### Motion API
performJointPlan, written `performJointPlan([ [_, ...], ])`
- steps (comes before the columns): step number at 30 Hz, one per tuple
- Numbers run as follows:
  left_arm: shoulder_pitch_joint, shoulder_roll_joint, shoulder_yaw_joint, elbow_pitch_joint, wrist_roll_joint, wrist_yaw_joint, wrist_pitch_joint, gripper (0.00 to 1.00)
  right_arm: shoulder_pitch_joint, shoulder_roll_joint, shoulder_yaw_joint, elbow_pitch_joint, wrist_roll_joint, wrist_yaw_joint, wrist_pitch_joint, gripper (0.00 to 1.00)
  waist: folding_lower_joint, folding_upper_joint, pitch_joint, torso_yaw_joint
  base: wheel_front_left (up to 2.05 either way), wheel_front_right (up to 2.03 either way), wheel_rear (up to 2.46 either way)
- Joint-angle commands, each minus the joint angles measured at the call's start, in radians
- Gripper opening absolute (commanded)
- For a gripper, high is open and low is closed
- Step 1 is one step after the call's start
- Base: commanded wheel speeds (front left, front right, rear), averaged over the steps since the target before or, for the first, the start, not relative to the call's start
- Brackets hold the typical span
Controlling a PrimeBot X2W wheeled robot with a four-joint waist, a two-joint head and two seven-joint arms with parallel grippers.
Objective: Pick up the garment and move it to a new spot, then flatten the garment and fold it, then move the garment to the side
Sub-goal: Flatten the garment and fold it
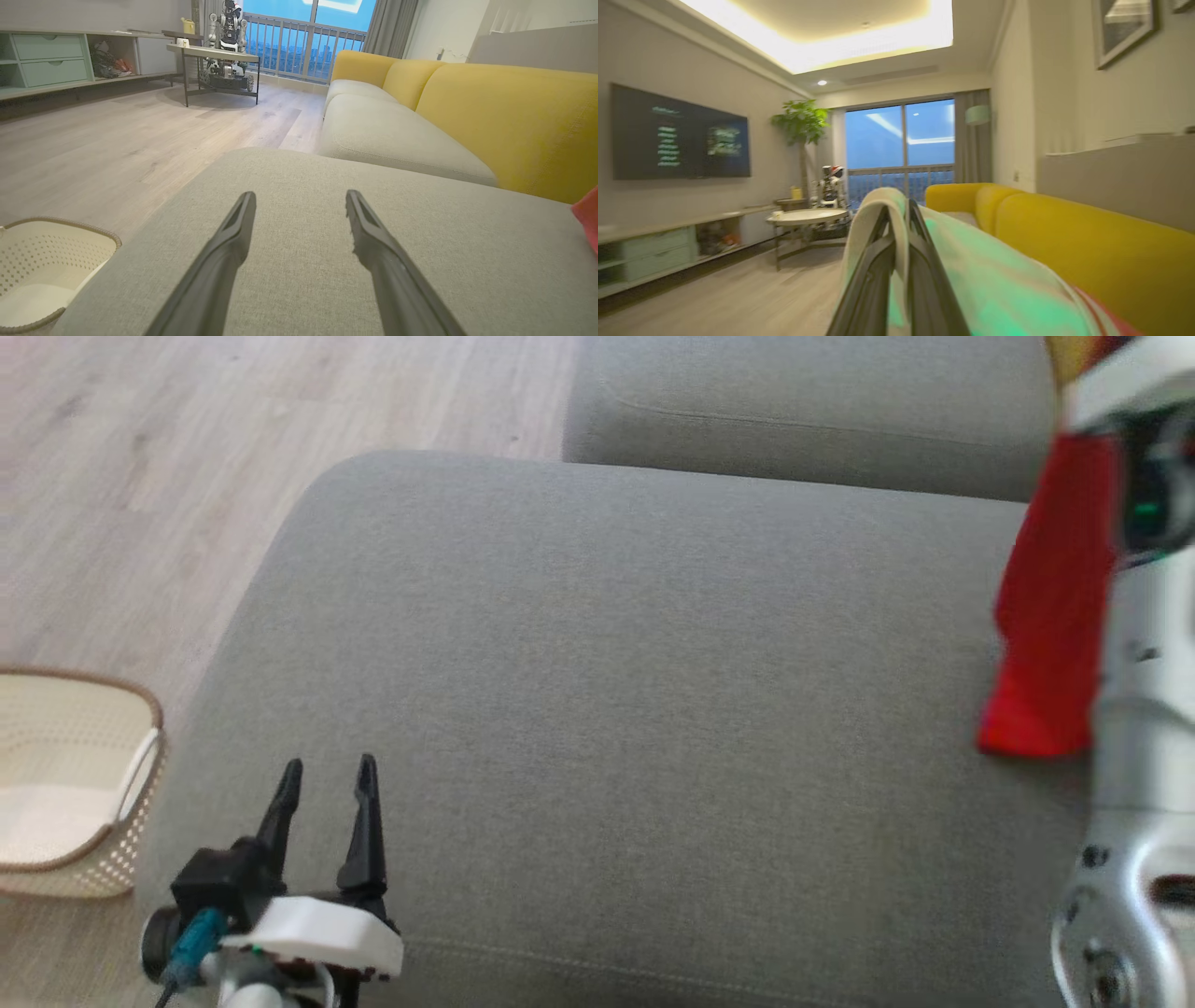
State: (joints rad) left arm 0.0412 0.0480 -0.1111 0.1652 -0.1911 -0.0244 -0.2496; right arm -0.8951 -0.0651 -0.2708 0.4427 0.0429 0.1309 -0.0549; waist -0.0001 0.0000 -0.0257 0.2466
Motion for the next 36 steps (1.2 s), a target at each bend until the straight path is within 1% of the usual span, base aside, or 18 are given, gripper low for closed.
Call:
performJointPlan([
  [1,-0.031,0.002,0.021,-0.030,-0.016,0.009,-0.012,1.00,-0.020,0.015,0.088,-0.020,0.051,0.000,0.014,0.00,0.0001,0.0000,0.002,0.018,0.00,0.00,0.00],
  [5,-0.045,0.002,-0.014,-0.036,-0.069,0.008,-0.012,1.00,0.052,0.015,0.267,0.061,0.178,0.000,0.036,0.00,0.0001,0.0000,0.019,0.054,0.00,0.00,0.00],
  [9,-0.079,0.002,-0.069,-0.040,-0.083,0.001,-0.012,1.00,0.111,0.015,0.472,0.161,0.327,0.000,0.021,0.00,0.0001,0.0000,0.042,0.114,0.00,0.00,0.00],
  [13,-0.108,0.002,-0.118,-0.050,-0.102,0.006,-0.012,1.00,0.101,0.015,0.651,0.265,0.471,0.000,-0.003,0.00,0.0001,0.0000,0.069,0.186,0.00,0.00,0.00],
  [17,-0.123,0.002,-0.165,-0.044,-0.122,0.016,-0.012,1.00,0.032,0.015,0.764,0.382,0.550,0.000,-0.038,0.00,0.0001,0.0000,0.084,0.256,0.00,0.00,0.00],
  [23,-0.119,0.002,-0.181,-0.060,-0.136,0.045,-0.012,1.00,-0.088,0.015,0.918,0.470,0.720,0.000,-0.077,0.00,0.0001,0.0000,0.117,0.283,0.00,0.00,0.00],
  [24,-0.118,0.002,-0.183,-0.062,-0.137,0.047,-0.012,1.00,-0.101,0.015,0.940,0.487,0.753,0.000,-0.078,0.95,0.0001,0.0000,0.120,0.285,0.00,0.00,0.00],
  [25,-0.118,0.002,-0.183,-0.062,-0.137,0.047,-0.012,1.00,-0.101,0.015,0.940,0.487,0.753,0.000,-0.078,0.95,0.0001,0.0000,0.120,0.285,0.00,0.00,0.00],
  [26,-0.117,0.002,-0.184,-0.063,-0.139,0.049,-0.012,1.00,-0.114,0.015,0.962,0.508,0.785,0.000,-0.074,1.00,0.0001,0.0000,0.122,0.287,0.00,0.00,0.00],
  [29,-0.121,0.002,-0.186,-0.063,-0.142,0.054,-0.012,1.00,-0.150,0.015,1.029,0.546,0.861,0.000,-0.068,1.00,0.0001,0.0000,0.125,0.285,0.00,0.00,0.00],
  [32,-0.131,0.002,-0.185,-0.055,-0.140,0.052,-0.012,1.00,-0.177,0.015,1.094,0.590,0.889,0.000,-0.064,1.00,0.0001,0.0000,0.114,0.272,0.00,0.00,0.00],
  [33,-0.134,0.002,-0.186,-0.050,-0.137,0.048,-0.012,1.00,-0.183,0.015,1.103,0.610,0.896,0.000,-0.070,1.00,0.0001,0.0000,0.107,0.266,0.00,0.00,0.00],
  [36,-0.137,0.002,-0.168,-0.052,-0.130,0.051,-0.012,1.00,-0.199,0.015,1.121,0.645,0.921,0.000,-0.102,1.00,0.0001,0.0000,0.088,0.218,0.00,0.00,0.00],
])
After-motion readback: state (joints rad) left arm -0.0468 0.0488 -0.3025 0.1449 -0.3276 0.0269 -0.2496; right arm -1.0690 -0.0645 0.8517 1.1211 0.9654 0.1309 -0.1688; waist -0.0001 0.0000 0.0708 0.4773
